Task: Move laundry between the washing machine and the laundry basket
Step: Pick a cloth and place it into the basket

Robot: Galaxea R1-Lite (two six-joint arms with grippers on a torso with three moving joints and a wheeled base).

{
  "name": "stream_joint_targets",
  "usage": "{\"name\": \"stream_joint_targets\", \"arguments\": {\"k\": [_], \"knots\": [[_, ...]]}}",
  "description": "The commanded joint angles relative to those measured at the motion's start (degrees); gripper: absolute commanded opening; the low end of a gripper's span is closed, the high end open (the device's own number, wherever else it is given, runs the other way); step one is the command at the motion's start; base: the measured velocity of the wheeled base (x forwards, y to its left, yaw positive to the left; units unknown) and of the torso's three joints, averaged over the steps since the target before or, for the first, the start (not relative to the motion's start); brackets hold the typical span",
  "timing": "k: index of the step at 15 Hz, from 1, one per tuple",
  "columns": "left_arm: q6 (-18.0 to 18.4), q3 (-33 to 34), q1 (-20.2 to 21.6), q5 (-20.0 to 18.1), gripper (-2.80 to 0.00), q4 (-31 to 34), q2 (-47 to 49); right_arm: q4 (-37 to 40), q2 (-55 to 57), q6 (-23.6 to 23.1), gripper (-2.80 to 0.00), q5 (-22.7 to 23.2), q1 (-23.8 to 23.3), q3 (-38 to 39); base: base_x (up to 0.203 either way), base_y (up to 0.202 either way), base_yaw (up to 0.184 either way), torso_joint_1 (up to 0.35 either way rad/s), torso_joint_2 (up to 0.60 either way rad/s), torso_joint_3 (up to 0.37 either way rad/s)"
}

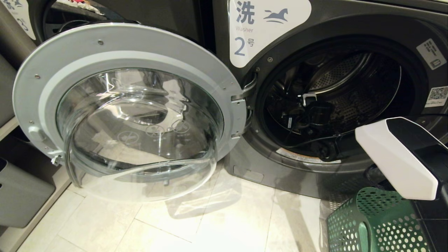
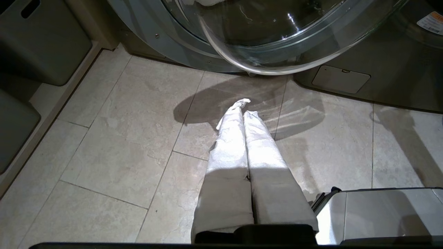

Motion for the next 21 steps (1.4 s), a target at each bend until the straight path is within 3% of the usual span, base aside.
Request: {"name": "stream_joint_targets", "arguments": {"k": [1, 5, 21], "knots": [[0.01, 0.09, 0.02, -0.01, -2.80, 0.00, -0.10, 0.13, 2.96, -0.27, 0.00, -0.91, 0.03, -4.22, 0.000, 0.000, 0.000, 0.000, 0.00, 0.000], [0.01, 0.09, 0.02, -0.08, -2.80, 0.00, -0.10, 6.64, 5.04, -0.15, 0.00, -1.41, -0.40, -11.07, 0.000, 0.000, 0.000, 0.000, 0.00, 0.000], [0.01, 0.09, 0.02, -0.01, -2.80, 0.00, -0.10, 9.14, 5.95, 2.53, 0.00, 0.82, -2.29, -13.17, 0.000, 0.000, 0.000, 0.000, 0.00, 0.000]]}}
